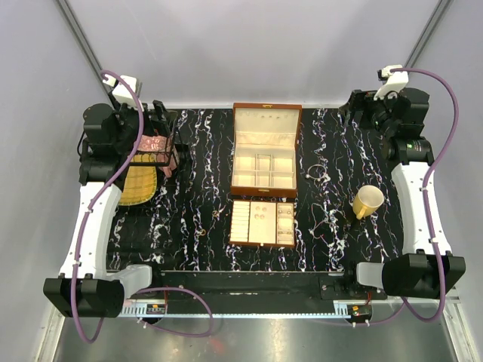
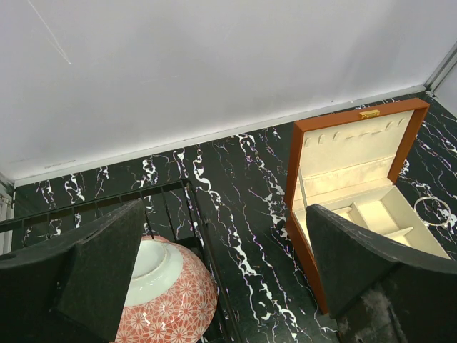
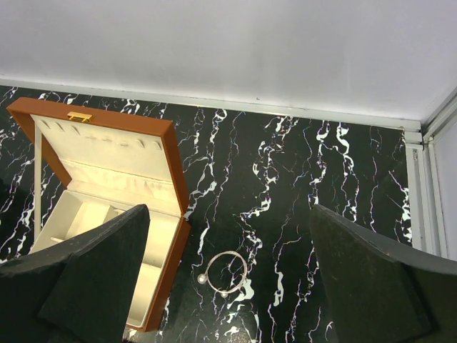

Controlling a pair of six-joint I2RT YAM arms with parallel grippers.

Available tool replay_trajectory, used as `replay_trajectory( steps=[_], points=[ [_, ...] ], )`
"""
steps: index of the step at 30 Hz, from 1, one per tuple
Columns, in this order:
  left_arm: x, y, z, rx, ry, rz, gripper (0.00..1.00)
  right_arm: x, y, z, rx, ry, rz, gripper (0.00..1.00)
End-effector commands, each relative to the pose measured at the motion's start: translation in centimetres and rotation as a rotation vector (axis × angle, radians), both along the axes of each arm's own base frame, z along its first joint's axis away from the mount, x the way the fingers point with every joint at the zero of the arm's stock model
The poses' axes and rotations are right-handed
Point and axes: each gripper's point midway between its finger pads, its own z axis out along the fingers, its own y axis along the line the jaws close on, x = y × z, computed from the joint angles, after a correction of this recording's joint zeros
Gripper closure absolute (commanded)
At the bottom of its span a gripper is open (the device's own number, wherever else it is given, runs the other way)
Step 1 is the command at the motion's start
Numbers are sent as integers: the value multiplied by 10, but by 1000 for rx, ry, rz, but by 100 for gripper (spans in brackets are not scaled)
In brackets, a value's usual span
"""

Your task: Organize the mixed jewelry

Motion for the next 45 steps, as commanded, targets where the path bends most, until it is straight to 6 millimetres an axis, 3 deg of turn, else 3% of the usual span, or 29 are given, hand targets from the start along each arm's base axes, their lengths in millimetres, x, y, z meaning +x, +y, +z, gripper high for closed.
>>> replay_trajectory(
  steps=[1, 10, 16, 29, 36, 45],
  points=[
    [-1, -3, 16, -4, -53, -22, 1, -3, 4, 12, 3, -43, 26, 0],
    [-3, -4, 16, -9, -54, -21, 1, -3, 6, 9, 1, -31, 42, 0],
    [-6, -7, 18, -10, -60, -41, 1, -3, 6, -13, -21, 18, 57, 0],
    [-11, -15, 2, 11, -27, -101, 1, 14, -9, -126, -8, 293, -32, 0],
    [-9, -16, -10, 38, -14, -117, 1, 25, -14, -179, 11, 434, -64, 6],
    [-14, -40, -21, 93, 6, -210, 1, 36, -18, -235, 16, 572, -90, 14]
  ],
)
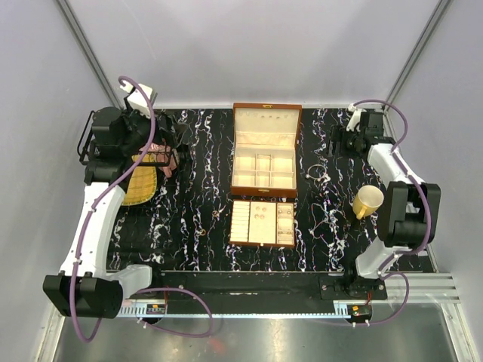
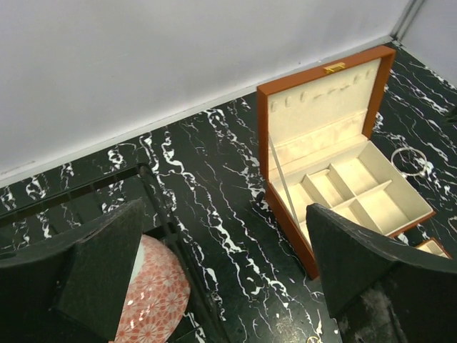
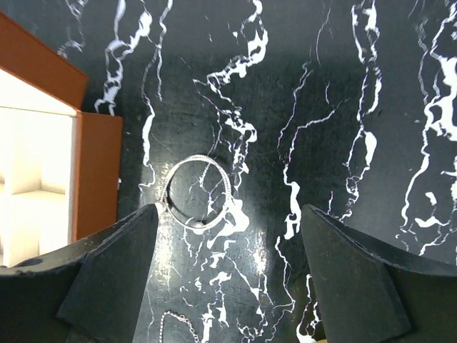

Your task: Organize the mixed jewelry

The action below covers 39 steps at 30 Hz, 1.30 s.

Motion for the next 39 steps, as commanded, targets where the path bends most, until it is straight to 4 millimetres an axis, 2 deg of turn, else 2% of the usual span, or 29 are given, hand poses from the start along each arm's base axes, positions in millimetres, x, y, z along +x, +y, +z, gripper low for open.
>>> replay_trajectory(
  steps=[1, 11, 17, 33, 39],
  points=[
    [-4, -18, 4, 47, -40, -80, 1, 9, -7, -9, -13, 20, -34, 14],
    [-2, -28, -5, 59, -22, -103, 1, 10, -4, -52, 10, 130, -37, 21],
    [-1, -28, -7, 58, -15, -103, 1, 8, 4, -78, 26, 198, -26, 27],
    [-1, -27, -13, 72, -9, -98, 1, 5, 22, -103, -6, 256, 14, 41],
    [-3, -26, -15, 79, -13, -96, 1, 4, 18, -109, -36, 267, 6, 50]
  ],
)
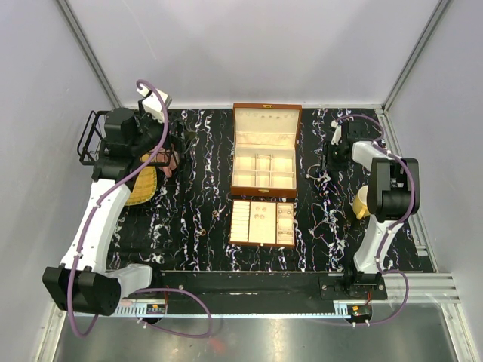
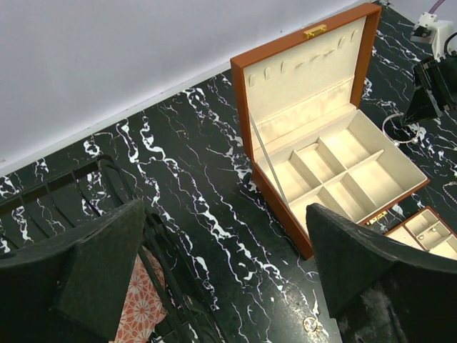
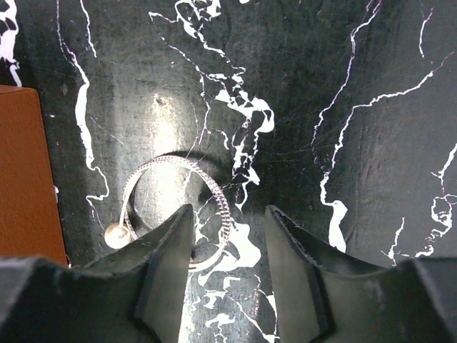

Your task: Organize the mixed jewelry

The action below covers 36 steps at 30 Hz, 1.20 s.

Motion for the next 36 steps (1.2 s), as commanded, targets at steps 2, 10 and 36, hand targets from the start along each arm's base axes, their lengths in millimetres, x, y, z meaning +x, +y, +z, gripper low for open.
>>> replay_trajectory(
  steps=[2, 10, 36],
  points=[
    [0, 0, 7, 14, -51, -8, 1, 7, 8, 1, -40, -12, 19, 58],
    [-2, 0, 7, 18, -57, -6, 1, -2, 9, 1, -54, 11, 28, 78],
    [8, 4, 9, -19, -61, 42, 1, 18, 69, 172, -1, -244, 149, 100]
  ],
)
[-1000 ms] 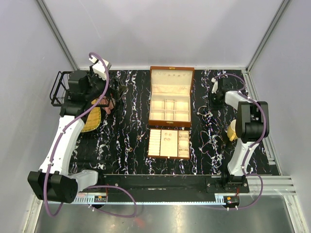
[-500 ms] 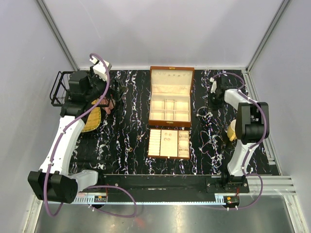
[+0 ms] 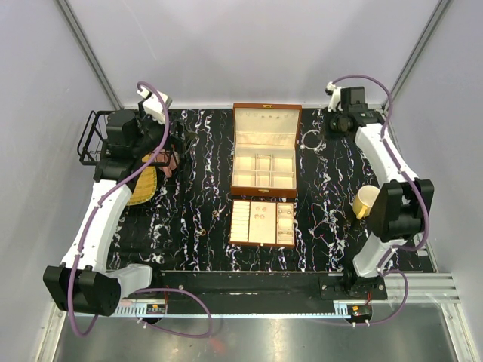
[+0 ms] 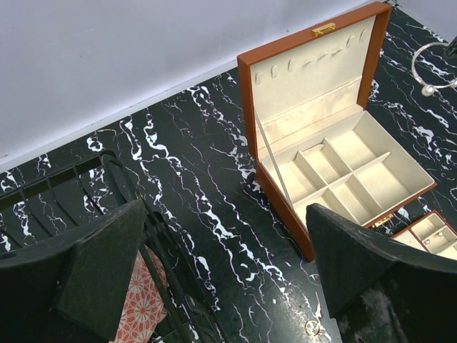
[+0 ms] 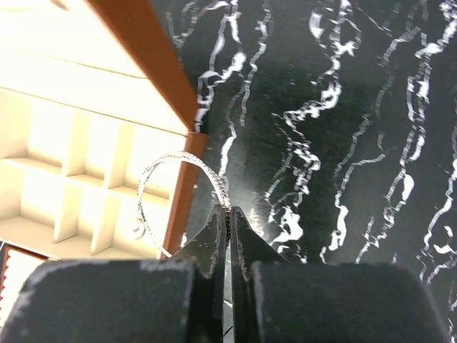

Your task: Organize the mixed jewelry

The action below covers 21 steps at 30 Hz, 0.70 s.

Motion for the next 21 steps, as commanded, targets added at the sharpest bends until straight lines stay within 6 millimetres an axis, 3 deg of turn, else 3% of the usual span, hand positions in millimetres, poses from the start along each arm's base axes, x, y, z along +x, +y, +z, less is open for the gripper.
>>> replay_trajectory(
  steps=[1, 6, 13, 21],
  points=[
    [6, 1, 20, -20, -76, 23, 1, 1, 36, -2, 2, 31, 71, 100],
    [6, 3, 22, -20, -85, 34, 1, 14, 60, -15, -16, 40, 115, 100],
    [5, 4, 19, -16, -82, 38, 1, 23, 89, -48, -28, 86, 162, 100],
    [6, 5, 13, -9, -74, 41, 1, 23, 97, -78, -46, 129, 177, 100]
  ],
)
